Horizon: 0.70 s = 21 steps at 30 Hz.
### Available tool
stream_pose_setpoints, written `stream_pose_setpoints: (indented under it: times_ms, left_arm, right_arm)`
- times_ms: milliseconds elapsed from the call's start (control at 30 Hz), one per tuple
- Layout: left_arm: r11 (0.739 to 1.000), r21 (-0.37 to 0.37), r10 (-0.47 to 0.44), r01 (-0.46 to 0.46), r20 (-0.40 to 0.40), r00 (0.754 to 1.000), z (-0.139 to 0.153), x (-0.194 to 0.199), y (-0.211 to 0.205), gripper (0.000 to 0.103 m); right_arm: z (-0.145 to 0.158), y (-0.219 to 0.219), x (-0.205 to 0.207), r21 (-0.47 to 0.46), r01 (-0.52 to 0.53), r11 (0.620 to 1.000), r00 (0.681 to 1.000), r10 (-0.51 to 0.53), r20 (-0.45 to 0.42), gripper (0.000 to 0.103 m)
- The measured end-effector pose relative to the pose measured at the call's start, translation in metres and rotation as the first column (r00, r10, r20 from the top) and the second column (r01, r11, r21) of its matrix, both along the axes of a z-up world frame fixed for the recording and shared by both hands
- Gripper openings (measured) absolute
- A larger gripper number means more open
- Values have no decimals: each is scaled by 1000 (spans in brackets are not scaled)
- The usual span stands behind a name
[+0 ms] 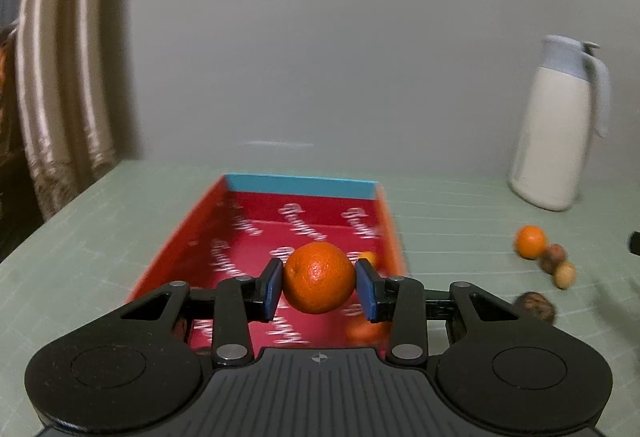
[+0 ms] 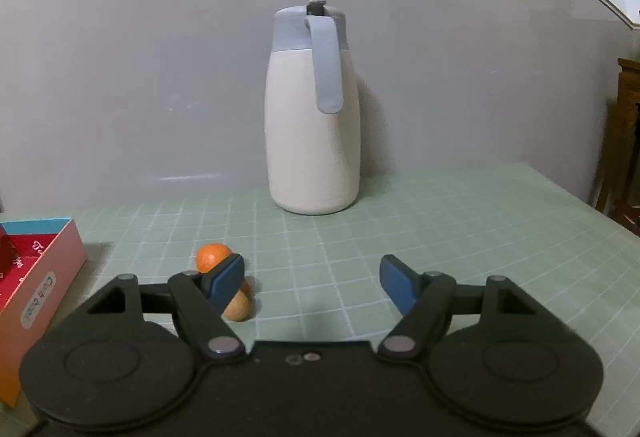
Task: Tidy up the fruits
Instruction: 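Carry the mandarin over the red box and open the left tool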
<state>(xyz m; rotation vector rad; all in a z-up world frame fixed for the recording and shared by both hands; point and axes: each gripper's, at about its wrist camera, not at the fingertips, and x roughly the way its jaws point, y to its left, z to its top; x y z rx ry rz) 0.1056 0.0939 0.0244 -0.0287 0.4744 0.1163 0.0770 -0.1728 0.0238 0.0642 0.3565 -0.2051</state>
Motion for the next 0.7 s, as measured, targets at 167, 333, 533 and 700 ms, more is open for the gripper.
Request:
stream_pose_setpoints:
  times_ms: [167, 333, 533, 700]
  left_arm:
    - [998, -14, 59, -59, -10, 998, -6, 1, 20, 40]
    - [996, 0, 94, -94, 27, 995, -5, -2, 24, 71]
    - [998, 1, 68, -68, 40, 997, 0, -12, 14, 79]
    - [998, 21, 66, -67, 50, 997, 2, -18, 9, 86]
  right_arm:
    - [1, 10, -1, -5, -22, 1000, 1000, 22, 5, 74]
    - [0, 17, -2, -28, -45, 999, 999, 45, 3, 75]
    - [0, 17, -3, -31, -67, 997, 998, 67, -8, 75]
    - [-3, 19, -2, -27, -118, 993, 992, 117, -41, 75]
